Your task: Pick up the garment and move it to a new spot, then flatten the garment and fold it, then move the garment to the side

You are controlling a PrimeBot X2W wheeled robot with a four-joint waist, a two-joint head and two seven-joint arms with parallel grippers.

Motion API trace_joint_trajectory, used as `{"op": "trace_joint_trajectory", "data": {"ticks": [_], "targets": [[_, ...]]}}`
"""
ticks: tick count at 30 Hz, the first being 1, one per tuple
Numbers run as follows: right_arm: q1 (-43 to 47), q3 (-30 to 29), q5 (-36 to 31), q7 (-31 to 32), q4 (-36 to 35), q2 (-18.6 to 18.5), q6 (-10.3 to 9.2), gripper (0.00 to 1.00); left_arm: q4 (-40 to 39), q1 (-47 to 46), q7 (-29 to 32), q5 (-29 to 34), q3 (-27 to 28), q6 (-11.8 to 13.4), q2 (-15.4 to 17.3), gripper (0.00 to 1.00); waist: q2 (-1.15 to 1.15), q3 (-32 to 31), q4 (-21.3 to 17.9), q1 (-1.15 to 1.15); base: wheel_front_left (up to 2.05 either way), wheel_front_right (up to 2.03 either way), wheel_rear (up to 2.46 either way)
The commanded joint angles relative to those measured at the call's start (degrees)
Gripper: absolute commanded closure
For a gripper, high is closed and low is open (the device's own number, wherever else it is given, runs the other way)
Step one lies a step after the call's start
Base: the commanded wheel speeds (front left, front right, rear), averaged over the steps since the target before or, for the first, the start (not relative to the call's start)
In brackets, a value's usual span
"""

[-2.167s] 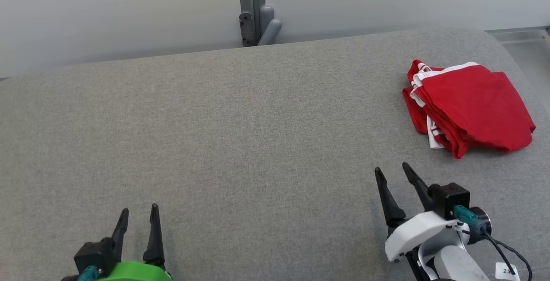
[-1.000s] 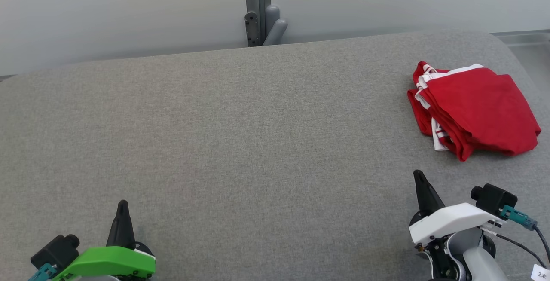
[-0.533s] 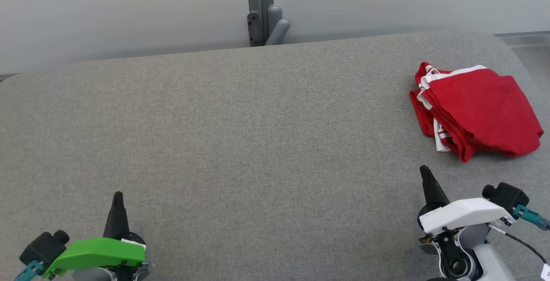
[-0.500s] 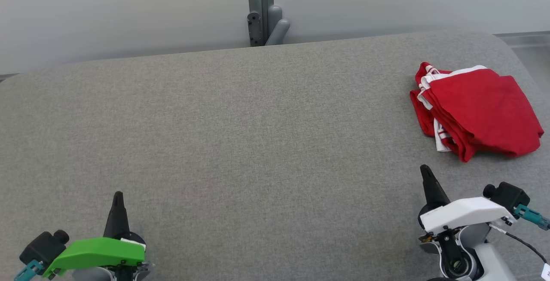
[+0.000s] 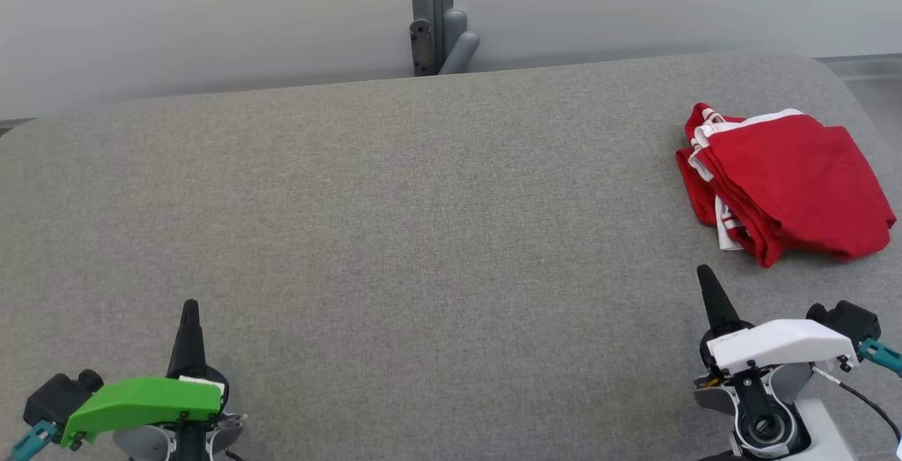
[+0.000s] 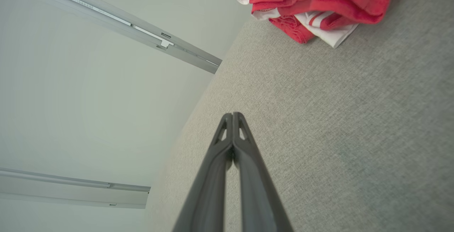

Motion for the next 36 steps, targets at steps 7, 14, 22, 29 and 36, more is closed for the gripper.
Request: {"op": "trace_joint_trajectory", "data": {"ticks": [7, 14, 22, 29, 36], "targets": [[-1.3, -1.13, 5.72, 1.46, -1.24, -0.4, -0.02, 1.0, -1.33, -1.86, 1.45, -5.61, 0.73, 0.48, 0.36, 1.0, 0.0, -0.01, 0.23, 0.0, 0.0, 0.0, 0.0], [-1.36, -1.7, 9.11, 2.34, -1.52, -0.46, -0.02, 1.0, -1.81, -2.25, 2.35, -8.82, 0.95, 0.59, 0.38, 1.0, 0.0, -0.02, 0.4, 0.0, 0.0, 0.0, 0.0], [-1.46, -2.4, 13.34, 3.48, -1.91, -0.54, -0.02, 1.0, -2.26, -2.6, 3.4, -12.75, 1.27, 0.75, 0.4, 1.0, 0.0, -0.04, 0.63, 0.0, 0.0, 0.0, 0.0], [-1.55, -2.93, 16.85, 4.32, -2.19, -0.62, -0.02, 1.0, -2.74, -2.91, 4.35, -16.13, 1.56, 0.96, 0.42, 1.0, 0.0, -0.05, 0.84, 0.0, 0.0, 0.0, 0.0], [-1.5, -3.6, 21.1, 5.43, -2.57, -0.71, -0.02, 1.0, -3.34, -3.44, 5.47, -19.9, 1.92, 1.0, 0.45, 1.0, 0.0, -0.06, 1.09, 0.0, 0.0, 0.0, 0.0]]}}
